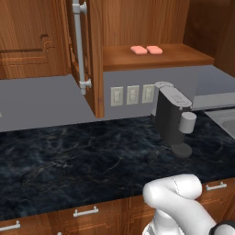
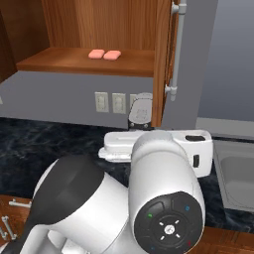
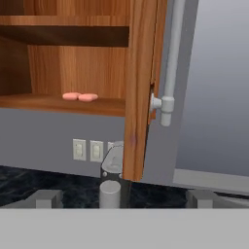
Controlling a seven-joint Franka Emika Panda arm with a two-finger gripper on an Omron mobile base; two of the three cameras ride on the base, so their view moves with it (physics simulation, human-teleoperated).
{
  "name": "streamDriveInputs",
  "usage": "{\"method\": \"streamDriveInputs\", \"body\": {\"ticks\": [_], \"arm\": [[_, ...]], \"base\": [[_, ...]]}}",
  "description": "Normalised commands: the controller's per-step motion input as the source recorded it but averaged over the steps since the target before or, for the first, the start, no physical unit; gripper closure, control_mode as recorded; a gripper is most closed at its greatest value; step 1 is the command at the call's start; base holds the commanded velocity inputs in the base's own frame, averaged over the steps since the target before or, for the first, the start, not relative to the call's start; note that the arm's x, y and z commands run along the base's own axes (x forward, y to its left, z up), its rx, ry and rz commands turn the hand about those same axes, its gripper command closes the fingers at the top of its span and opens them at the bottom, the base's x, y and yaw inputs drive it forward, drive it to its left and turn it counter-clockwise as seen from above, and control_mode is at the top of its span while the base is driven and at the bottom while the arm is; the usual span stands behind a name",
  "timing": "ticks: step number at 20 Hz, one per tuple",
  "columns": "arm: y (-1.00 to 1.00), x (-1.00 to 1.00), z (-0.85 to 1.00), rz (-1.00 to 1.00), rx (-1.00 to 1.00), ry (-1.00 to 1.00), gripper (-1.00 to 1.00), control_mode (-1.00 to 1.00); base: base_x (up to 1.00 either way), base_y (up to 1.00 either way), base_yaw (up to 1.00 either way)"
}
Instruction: Pick up the bar soap and bar soap from the sink, and place them back in the cabinet, and close the cabinet doors.
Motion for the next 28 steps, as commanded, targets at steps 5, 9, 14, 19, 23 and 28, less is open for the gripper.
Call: {"method": "streamDriveInputs", "body": {"ticks": [5,9,14,19,23,28], "arm": [[-0.18,0.0,0.0,0.0,0.0,0.0,-1.0,-1.0],[-0.16,0.0,0.0,0.0,0.0,0.0,-1.0,-1.0],[-0.14,0.0,0.0,0.0,0.0,0.0,-1.0,-1.0],[-0.15,0.0,0.0,0.03,0.0,0.0,-1.0,-1.0],[-0.11,0.0,0.0,0.04,0.0,0.0,-1.0,-1.0],[-0.04,0.0,0.0,0.03,0.0,0.0,-1.0,-1.0]], "base": [[0.0,0.0,0.0],[0.0,0.0,0.0],[0.0,0.0,0.0],[0.0,0.0,0.0],[0.0,0.0,0.0],[0.0,0.0,0.0]]}}
